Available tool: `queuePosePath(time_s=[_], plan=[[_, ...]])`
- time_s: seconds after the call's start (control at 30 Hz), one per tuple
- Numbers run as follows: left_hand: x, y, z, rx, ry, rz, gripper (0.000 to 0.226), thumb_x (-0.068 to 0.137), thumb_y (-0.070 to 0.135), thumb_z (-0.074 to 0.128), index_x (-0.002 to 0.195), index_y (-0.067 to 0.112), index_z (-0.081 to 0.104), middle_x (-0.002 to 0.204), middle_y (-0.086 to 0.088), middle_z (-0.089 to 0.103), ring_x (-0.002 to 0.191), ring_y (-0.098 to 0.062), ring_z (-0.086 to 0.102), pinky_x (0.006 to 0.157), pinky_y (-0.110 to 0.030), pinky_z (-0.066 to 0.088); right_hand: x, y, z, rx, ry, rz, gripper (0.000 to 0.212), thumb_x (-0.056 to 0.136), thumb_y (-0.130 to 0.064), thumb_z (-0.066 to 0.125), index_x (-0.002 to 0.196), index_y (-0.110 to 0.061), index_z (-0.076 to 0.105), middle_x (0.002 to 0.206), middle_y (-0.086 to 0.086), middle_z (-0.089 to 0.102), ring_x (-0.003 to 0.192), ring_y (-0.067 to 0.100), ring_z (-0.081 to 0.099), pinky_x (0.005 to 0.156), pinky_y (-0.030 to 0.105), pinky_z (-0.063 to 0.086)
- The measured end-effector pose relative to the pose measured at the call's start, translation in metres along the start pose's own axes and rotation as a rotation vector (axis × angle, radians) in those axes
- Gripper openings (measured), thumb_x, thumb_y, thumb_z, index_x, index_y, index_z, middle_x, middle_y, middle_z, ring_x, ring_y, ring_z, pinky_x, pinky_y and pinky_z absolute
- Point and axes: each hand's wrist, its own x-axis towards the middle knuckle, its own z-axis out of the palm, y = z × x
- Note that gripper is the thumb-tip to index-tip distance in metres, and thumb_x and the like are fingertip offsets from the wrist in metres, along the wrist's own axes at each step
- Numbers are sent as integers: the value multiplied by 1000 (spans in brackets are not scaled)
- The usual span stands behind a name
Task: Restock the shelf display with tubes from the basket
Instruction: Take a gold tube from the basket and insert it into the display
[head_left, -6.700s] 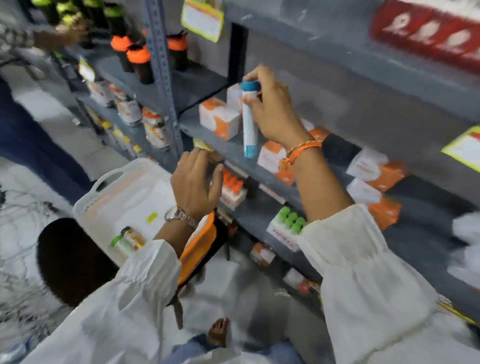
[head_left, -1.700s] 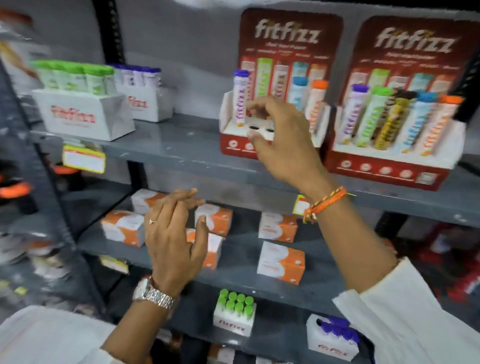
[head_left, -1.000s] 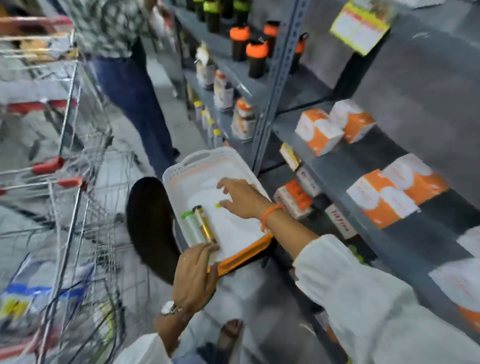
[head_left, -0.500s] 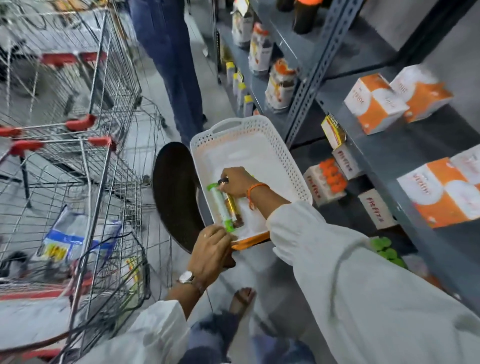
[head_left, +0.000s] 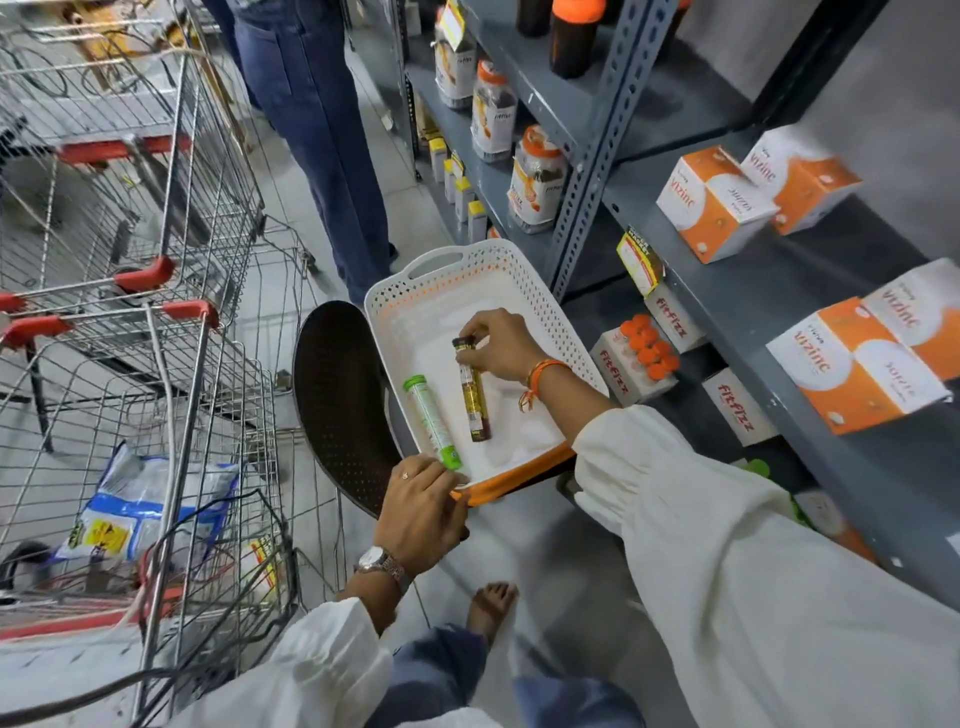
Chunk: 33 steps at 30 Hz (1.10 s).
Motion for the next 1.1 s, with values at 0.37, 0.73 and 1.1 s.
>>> queuePosePath(time_s=[0.37,0.73,1.1], plan=[[75,65,-29,-188,172,114,19,84,32,64,94,22,76,88,10,71,87,-18,63,84,-35,45,-73,-57,-189,131,451,-155,28,76,-8,80,103,-8,72,92,-6,69,78,1,62,79,22,55],[229,252,-73,-448,349,488,22,82,30,65,100,17,71,98,0,68,90,-27,61,81,-38,41,-267,-115,-390,-16,982,-234,32,76,-11,79,105,-22,69,94,-6,71,70,3,63,81,39,62],[294,458,-114,-565,464,843,24,94,24,56,112,11,65,120,-6,65,110,-27,58,99,-40,40,-426,-155,-480,-418,1413,-81,30,78,-16,74,108,-18,71,94,-9,68,82,5,64,84,31,58]])
